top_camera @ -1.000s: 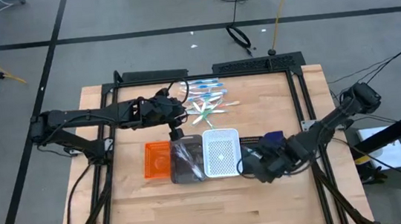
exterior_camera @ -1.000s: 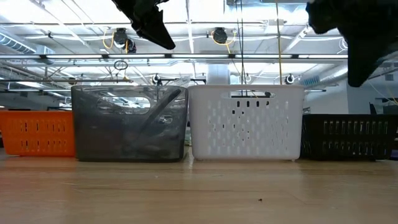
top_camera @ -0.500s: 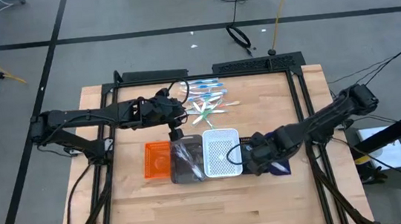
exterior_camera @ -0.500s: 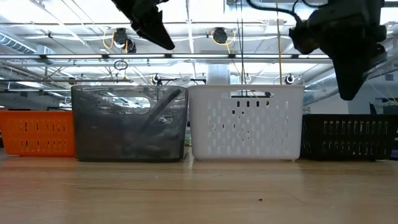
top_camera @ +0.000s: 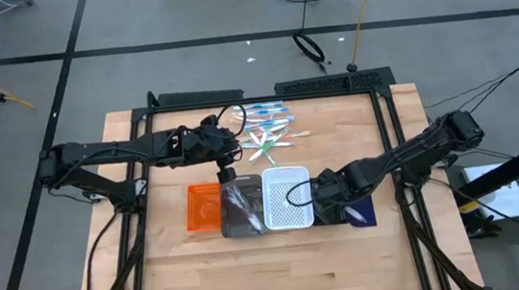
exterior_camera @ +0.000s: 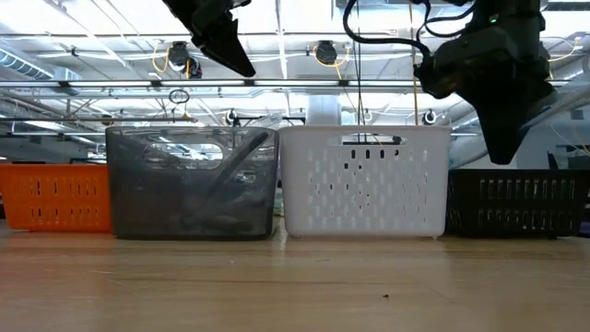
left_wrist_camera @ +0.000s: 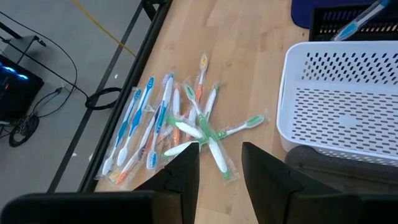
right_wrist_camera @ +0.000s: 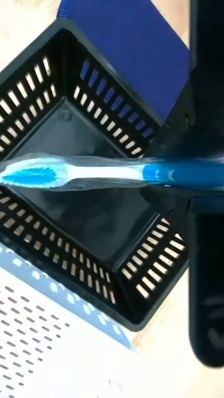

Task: Pick & Place Toothbrushes
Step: Put the blue toothbrush into the right black bin

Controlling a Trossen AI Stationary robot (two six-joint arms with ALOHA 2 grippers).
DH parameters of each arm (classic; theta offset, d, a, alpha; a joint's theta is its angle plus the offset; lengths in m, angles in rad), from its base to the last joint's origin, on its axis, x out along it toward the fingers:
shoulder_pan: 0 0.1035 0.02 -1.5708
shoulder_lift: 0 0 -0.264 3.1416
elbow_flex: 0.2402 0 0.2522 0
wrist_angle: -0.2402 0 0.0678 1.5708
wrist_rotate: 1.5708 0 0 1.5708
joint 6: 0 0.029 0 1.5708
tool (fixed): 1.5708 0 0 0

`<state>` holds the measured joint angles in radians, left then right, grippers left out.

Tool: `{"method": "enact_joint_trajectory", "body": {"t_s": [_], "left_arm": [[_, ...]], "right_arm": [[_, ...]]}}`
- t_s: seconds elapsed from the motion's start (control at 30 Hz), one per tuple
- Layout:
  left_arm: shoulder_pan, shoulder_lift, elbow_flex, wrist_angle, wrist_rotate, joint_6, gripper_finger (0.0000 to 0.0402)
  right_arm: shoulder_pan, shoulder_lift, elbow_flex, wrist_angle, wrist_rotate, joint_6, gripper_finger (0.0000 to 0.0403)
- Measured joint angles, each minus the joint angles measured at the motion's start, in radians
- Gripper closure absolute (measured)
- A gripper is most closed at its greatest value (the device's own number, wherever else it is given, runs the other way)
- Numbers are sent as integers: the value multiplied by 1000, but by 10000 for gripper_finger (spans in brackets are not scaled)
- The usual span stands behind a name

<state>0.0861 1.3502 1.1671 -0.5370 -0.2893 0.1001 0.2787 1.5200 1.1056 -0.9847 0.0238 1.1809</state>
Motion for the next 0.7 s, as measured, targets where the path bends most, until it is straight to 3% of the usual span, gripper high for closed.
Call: {"method": "enact_joint_trajectory", "body": {"t_s": [0.7], "left_arm": [[0, 0, 0, -13, 0, 0, 279]], "right_arm": [[-45, -1, -5, 68, -32, -67, 342]]}}
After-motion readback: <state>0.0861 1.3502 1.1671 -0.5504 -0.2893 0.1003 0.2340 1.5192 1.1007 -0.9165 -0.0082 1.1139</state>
